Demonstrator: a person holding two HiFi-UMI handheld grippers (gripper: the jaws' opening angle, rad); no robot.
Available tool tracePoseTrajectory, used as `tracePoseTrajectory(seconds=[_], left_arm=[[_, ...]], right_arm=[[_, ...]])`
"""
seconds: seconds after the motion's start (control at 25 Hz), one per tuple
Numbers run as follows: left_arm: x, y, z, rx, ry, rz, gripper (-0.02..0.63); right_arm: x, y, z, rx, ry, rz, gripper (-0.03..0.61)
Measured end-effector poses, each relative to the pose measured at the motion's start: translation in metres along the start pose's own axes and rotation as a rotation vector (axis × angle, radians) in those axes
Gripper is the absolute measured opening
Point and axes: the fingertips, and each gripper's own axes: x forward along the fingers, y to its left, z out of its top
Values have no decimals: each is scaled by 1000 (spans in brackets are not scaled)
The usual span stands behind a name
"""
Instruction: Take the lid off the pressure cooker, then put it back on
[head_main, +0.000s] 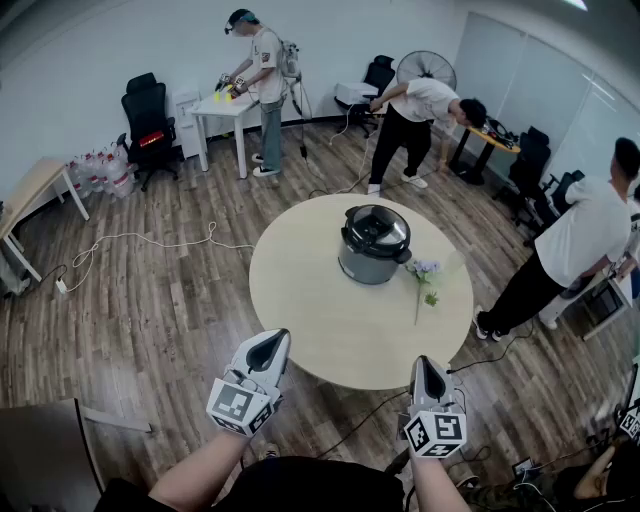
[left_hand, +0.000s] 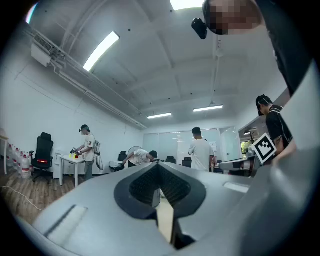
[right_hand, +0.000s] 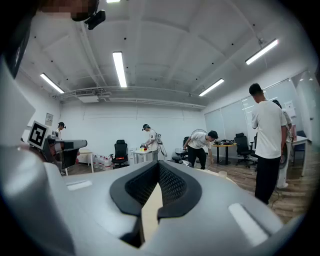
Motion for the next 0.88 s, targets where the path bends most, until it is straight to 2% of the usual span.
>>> tracePoseTrajectory(seconds=[0.32, 0.56, 0.68, 0.72, 0.76, 0.8, 0.88], left_arm=[[6, -1, 1, 8, -3, -10, 0], [6, -5, -5, 0, 5, -14, 0], [3, -6, -6, -4, 7, -11, 0], [2, -6, -6, -5, 6, -11, 0], [2, -7, -6, -6, 5, -11, 0], [2, -7, -6, -6, 3, -10, 0], [2, -6, -6, -2, 1, -4, 0]], right_arm=[[5, -1, -1, 3, 3, -5, 6], [0, -5, -4, 59, -16, 28, 8], [-1, 6, -4, 62, -23, 111, 9], [0, 11, -2, 74, -34, 152, 55], [2, 14, 0, 85, -37, 180, 399], [5, 16, 0, 93, -31, 197, 518], [12, 17, -2, 101, -9, 215, 517]])
